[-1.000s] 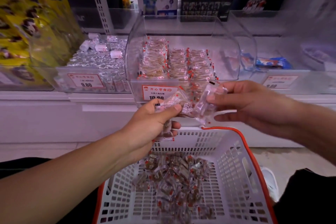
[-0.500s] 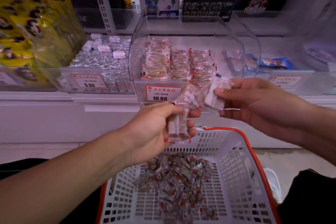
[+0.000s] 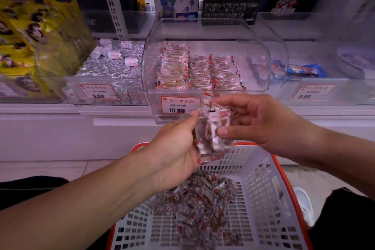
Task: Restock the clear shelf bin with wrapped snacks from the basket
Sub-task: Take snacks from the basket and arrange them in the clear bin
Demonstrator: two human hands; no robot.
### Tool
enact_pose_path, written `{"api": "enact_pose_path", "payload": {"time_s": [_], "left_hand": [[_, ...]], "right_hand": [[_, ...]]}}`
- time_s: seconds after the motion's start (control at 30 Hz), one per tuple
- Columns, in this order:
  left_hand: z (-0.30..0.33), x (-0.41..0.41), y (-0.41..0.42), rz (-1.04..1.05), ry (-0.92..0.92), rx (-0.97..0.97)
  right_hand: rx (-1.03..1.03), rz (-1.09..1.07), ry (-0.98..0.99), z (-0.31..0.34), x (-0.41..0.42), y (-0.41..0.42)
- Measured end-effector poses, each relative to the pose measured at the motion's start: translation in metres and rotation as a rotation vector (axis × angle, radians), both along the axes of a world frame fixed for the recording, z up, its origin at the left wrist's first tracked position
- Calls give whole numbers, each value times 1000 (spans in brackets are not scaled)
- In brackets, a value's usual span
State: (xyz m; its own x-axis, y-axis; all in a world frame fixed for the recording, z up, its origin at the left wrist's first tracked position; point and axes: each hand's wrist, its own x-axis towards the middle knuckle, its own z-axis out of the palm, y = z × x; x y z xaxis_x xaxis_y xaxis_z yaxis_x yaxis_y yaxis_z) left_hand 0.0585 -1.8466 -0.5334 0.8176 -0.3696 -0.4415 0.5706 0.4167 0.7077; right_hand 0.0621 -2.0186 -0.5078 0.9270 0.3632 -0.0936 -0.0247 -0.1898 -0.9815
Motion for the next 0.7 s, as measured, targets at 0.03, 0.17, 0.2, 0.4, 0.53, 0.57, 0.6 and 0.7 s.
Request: {"api": "enact_pose_path", "payload": {"time_s": [0.03,0.17,0.2,0.4,0.53,0.57,0.6,0.7], "left_hand": [[1,0,-1,2,5,-9],[3,-1,1,-37,31,-19],[4,0,1,-38,42,-16],[5,-1,3,19,44,52],[6,-3,3,27,32,32],[6,-3,3,30,32,24],[7,-2,3,33,33,16],[6,-2,4,44,41,4]], "right_hand": [[-7,22,-1,0,0,1],[-78,99,-35,4,-1,3],[-127,96,-53,4,0,3],[-316,189,-130,4,0,8],[-381,247,-136,6,1,8],[-394,245,-147,7,2,8],[-412,242,-165,8,3,8],[-467,258,-204,11,3,7]]}}
